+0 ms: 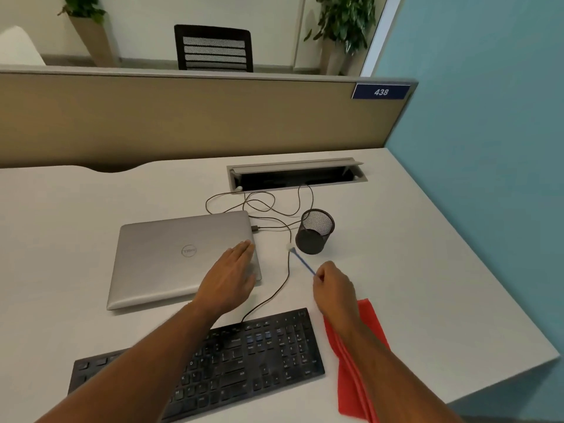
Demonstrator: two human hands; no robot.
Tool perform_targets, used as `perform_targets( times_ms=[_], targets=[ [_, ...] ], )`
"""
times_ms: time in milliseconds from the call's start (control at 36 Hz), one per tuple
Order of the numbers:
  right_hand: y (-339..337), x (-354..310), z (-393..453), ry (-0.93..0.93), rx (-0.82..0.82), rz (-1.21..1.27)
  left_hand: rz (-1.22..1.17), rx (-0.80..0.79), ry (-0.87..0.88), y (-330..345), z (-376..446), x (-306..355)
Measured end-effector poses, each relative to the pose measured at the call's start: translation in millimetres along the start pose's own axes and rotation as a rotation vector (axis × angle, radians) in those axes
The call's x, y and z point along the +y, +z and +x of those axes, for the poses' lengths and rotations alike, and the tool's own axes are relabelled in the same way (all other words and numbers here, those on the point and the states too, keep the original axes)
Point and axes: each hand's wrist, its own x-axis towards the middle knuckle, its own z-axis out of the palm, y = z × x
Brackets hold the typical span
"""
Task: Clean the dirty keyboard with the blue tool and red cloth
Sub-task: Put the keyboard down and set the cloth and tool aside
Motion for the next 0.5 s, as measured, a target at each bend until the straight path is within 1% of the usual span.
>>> perform_targets(
  times_ms=[56, 111, 167, 250, 333, 500],
  targets=[
    [-19.6, 0.7, 2.2, -0.064, 0.173, 0.114, -0.012, 0.016, 0.019, -0.2, 10.8, 6.6],
    [-38.7, 0.8, 10.5, -0.172, 0.355, 0.164, -0.018, 0.027, 0.044, -0.1, 22.5, 14.7],
    [-57.1, -1.7, 21.7, -0.281, 0.496, 0.159, -0.029, 0.033, 0.057, 0.0, 35.0, 24.5],
    [-78.1, -6.3, 40.9, -0.409, 0.649, 0.041, -0.065, 0.043, 0.070, 0.8, 54.0, 40.5],
    [-82.6, -5.9, 61.7, -0.446, 0.664, -0.086, -0.105, 0.045, 0.072, 2.4, 71.7, 56.2],
    [-70.2, -18.1, 85.2, -0.465, 0.473, -0.221, -0.200, -0.034, 0.046, 8.0, 103.2, 82.6]
  ],
)
